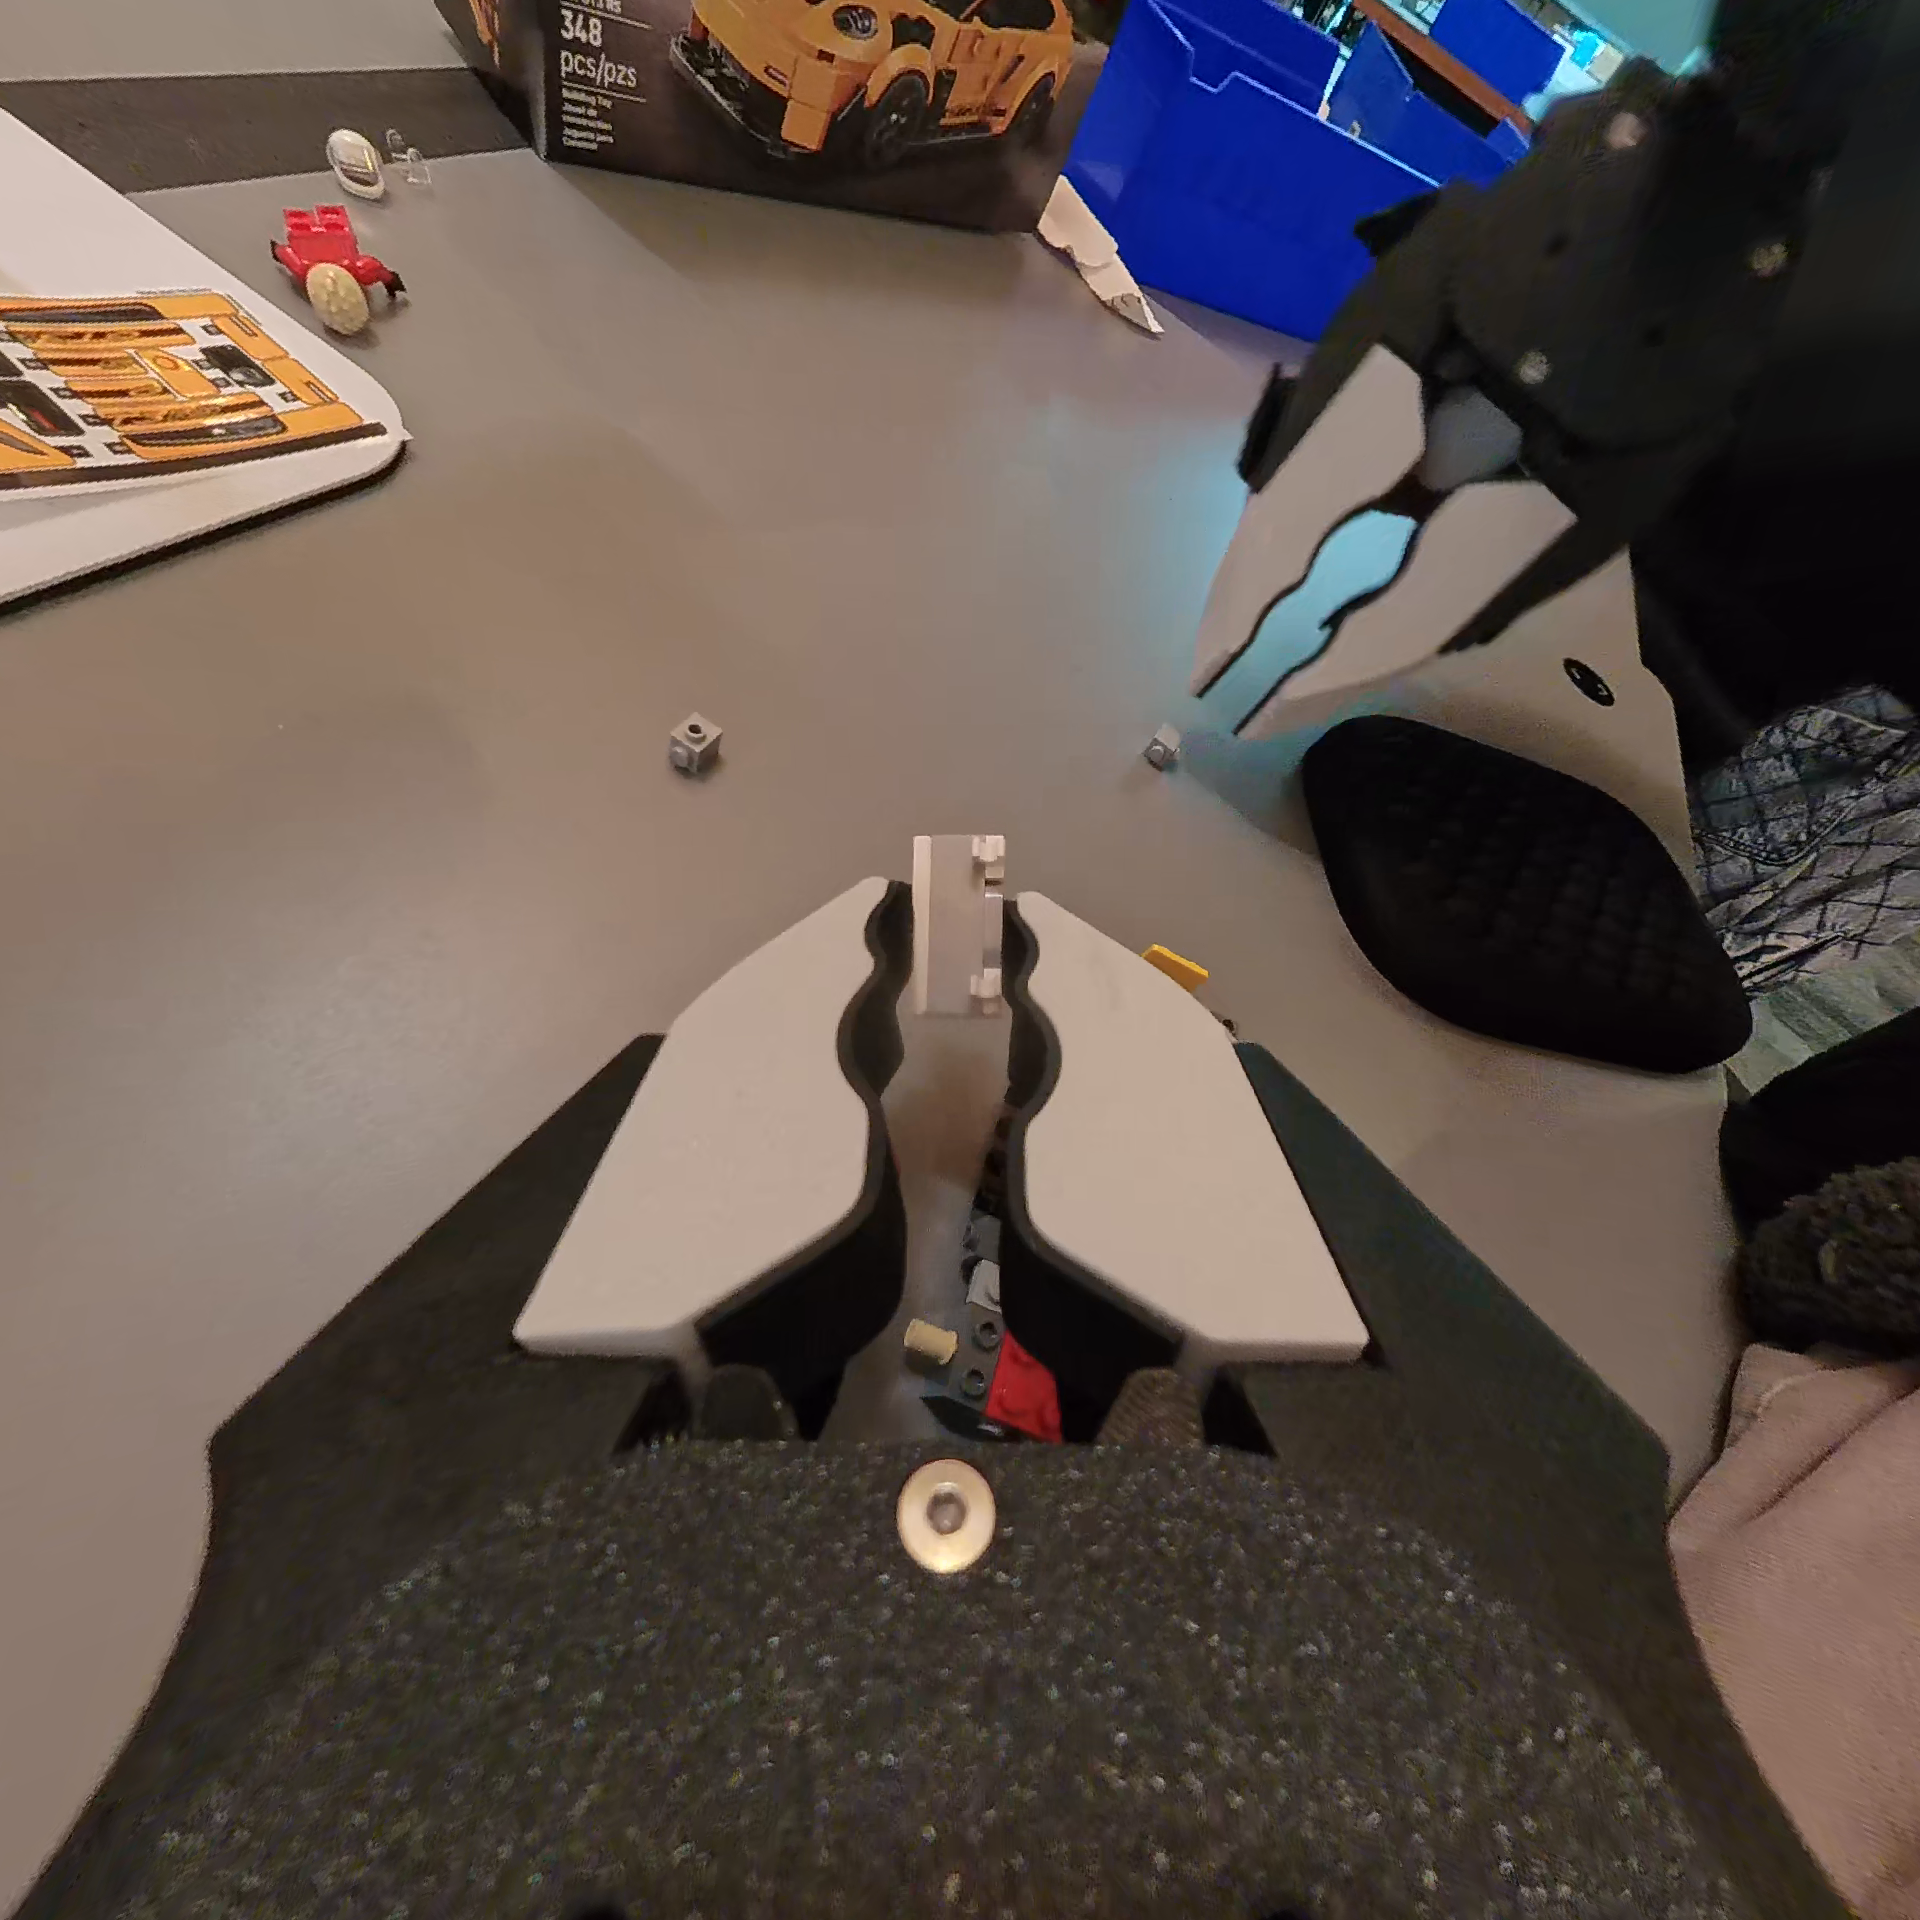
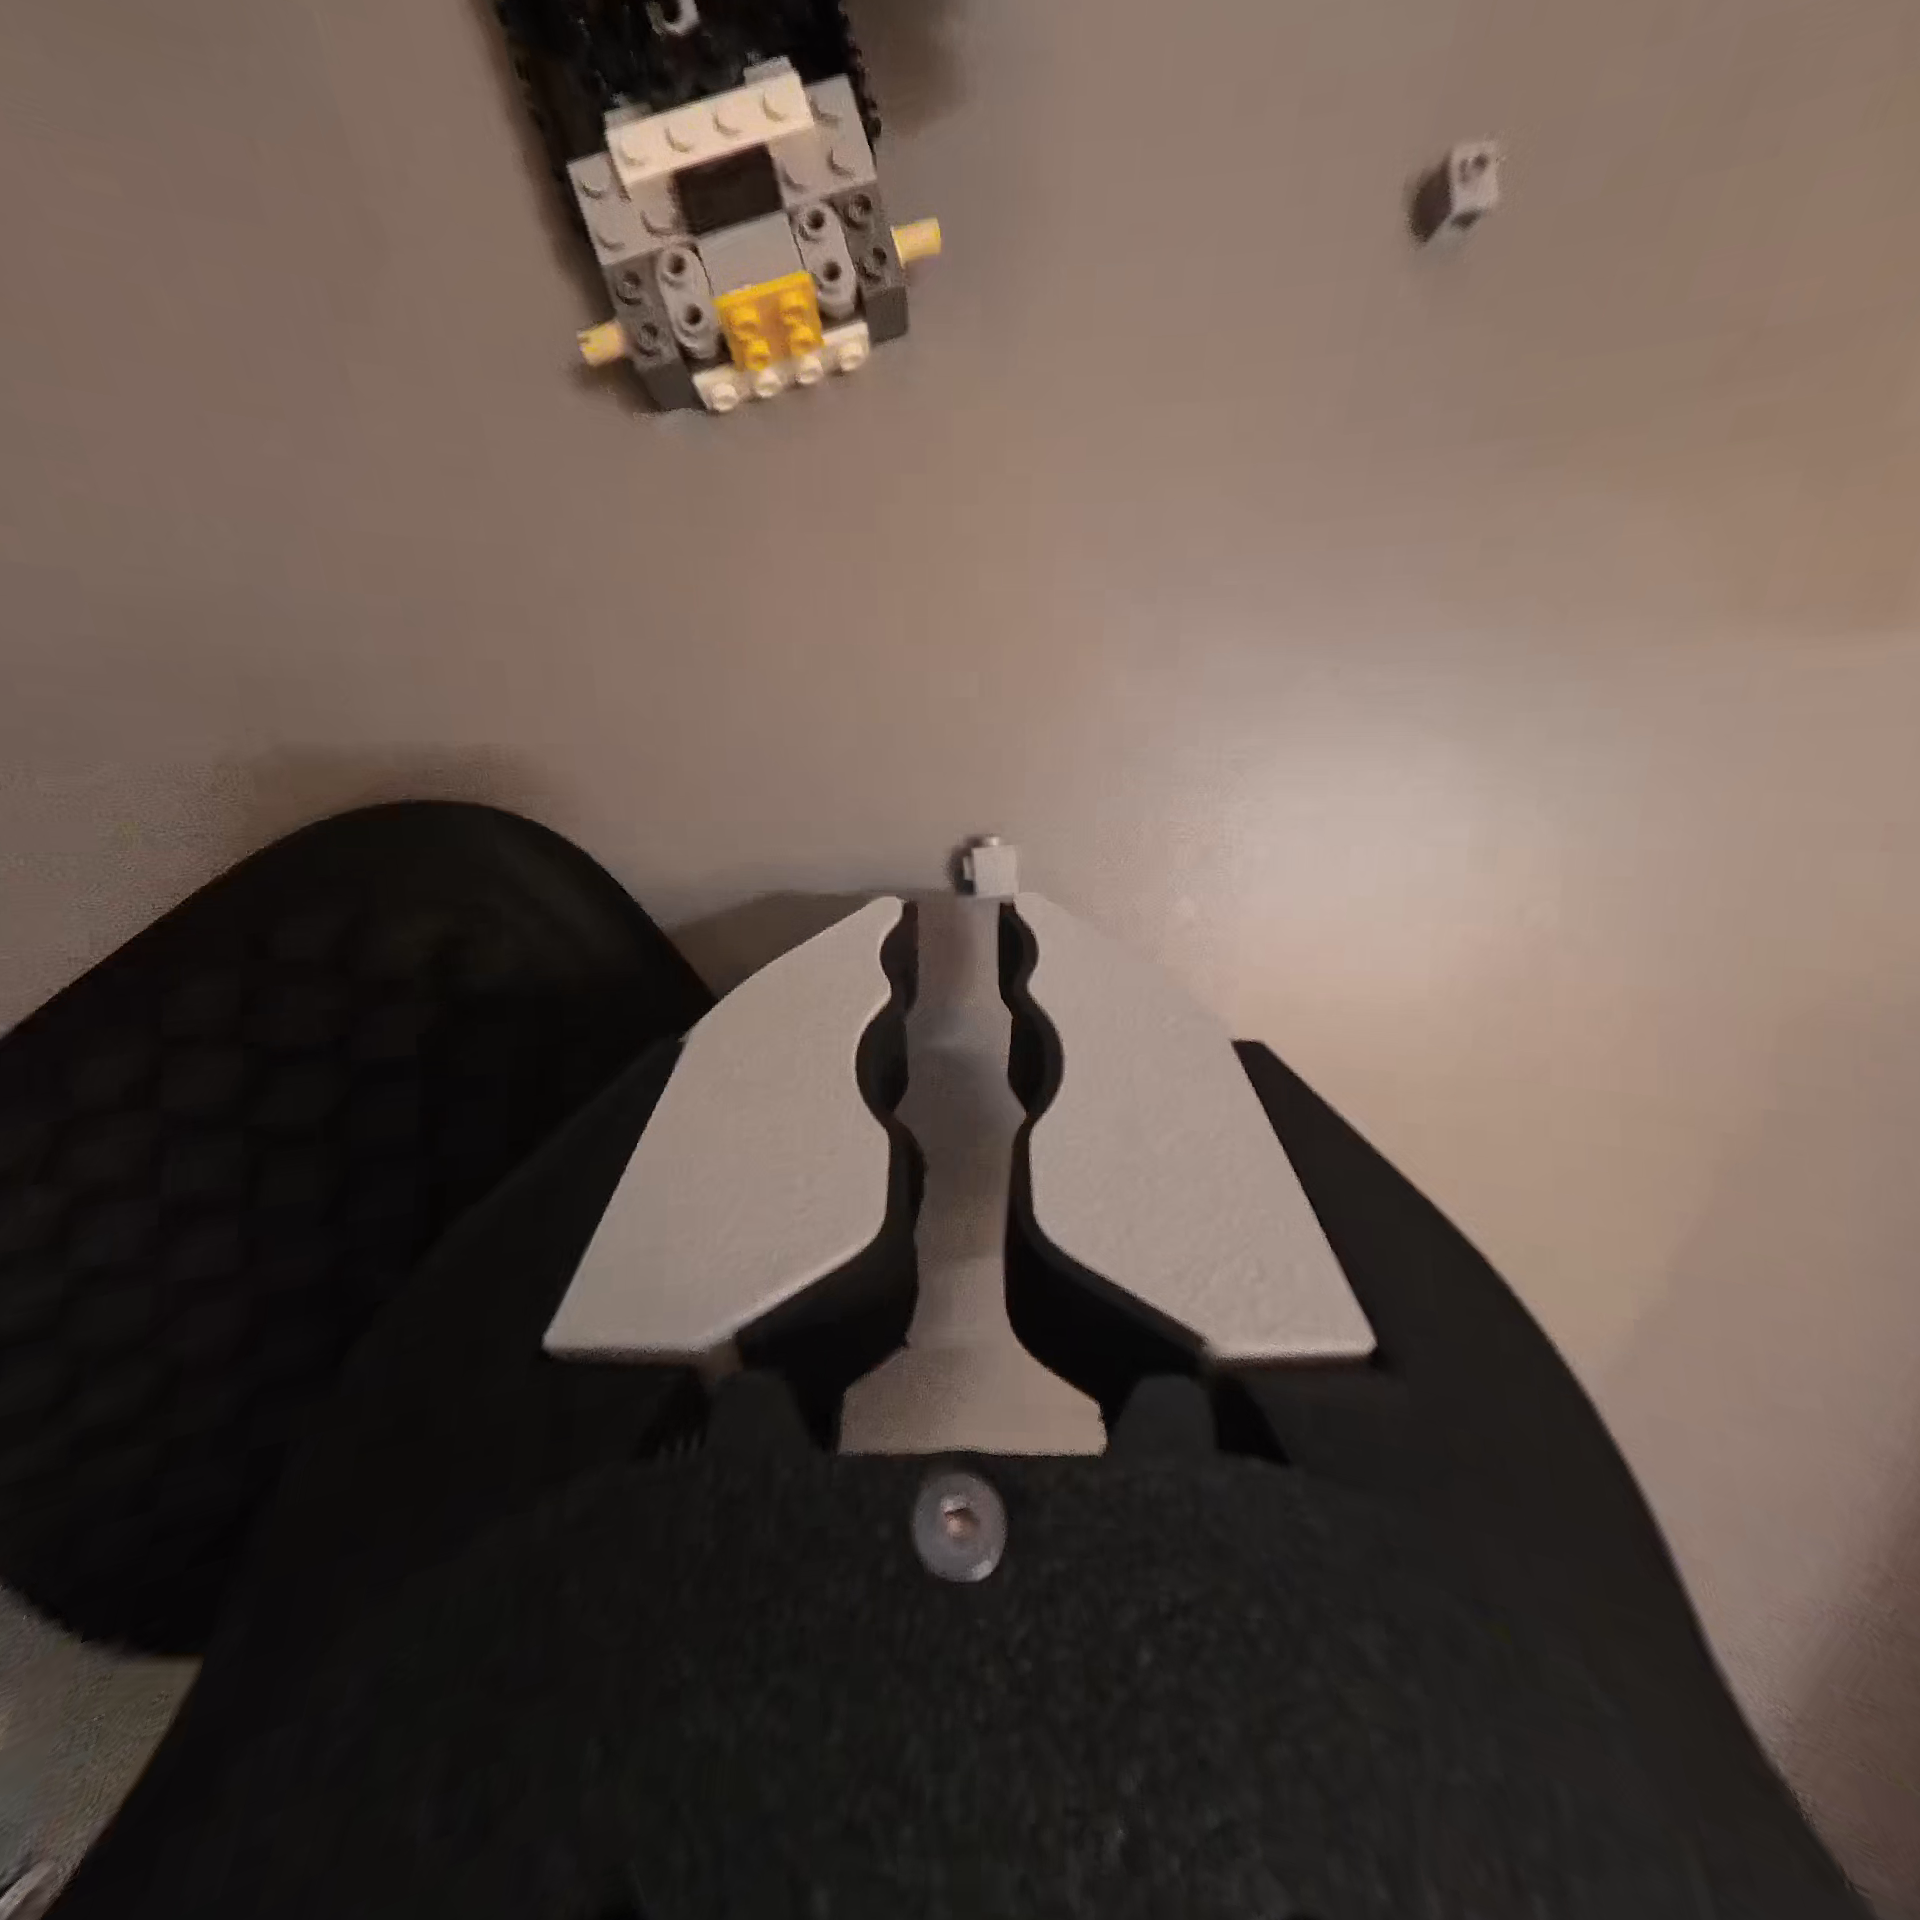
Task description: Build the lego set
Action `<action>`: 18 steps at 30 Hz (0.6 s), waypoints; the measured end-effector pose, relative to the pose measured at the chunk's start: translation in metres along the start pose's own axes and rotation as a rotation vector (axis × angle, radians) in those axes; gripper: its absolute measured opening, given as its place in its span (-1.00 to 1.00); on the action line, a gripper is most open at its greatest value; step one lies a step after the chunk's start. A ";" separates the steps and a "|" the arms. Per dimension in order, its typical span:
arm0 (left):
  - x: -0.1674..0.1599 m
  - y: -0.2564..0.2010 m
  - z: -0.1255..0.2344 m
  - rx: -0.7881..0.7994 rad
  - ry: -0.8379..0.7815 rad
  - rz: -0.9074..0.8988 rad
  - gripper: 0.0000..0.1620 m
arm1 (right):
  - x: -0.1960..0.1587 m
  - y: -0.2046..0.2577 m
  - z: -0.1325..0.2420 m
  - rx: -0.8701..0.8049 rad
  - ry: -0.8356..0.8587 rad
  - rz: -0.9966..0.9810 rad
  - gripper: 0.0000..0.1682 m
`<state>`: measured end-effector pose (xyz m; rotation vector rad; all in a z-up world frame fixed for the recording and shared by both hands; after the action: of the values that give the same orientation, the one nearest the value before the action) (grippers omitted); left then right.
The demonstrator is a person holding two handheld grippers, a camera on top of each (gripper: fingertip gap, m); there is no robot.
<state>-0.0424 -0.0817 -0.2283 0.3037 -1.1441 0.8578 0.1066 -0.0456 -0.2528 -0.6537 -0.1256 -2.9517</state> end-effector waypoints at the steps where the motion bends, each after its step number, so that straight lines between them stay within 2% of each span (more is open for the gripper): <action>1: 0.000 0.000 0.000 0.000 0.002 -0.001 -0.80 | 0.000 -0.005 -0.001 0.045 0.015 -0.020 -0.86; 8: -0.002 0.002 -0.001 -0.009 0.004 0.014 -0.80 | 0.009 -0.009 -0.011 0.448 0.162 -0.139 -0.92; 13: -0.002 0.003 0.000 -0.018 0.004 0.027 -0.80 | 0.003 -0.006 -0.018 0.485 0.283 -0.085 -0.90; 18: -0.002 0.002 0.000 -0.022 0.005 0.028 -0.80 | 0.001 -0.001 -0.019 0.444 0.298 -0.035 -0.89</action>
<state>-0.0442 -0.0809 -0.2310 0.2680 -1.1546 0.8700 0.0980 -0.0465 -0.2692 -0.1528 -0.7382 -2.8589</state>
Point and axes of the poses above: each gripper's, where its closed fingertips meet, z back along the fingers, x out of its top, y = z × x across the jaws, the point moved 1 cm from there along z, back along the fingers, and after that the axes turned 11 degrees about -z, right-handed, at the moved point
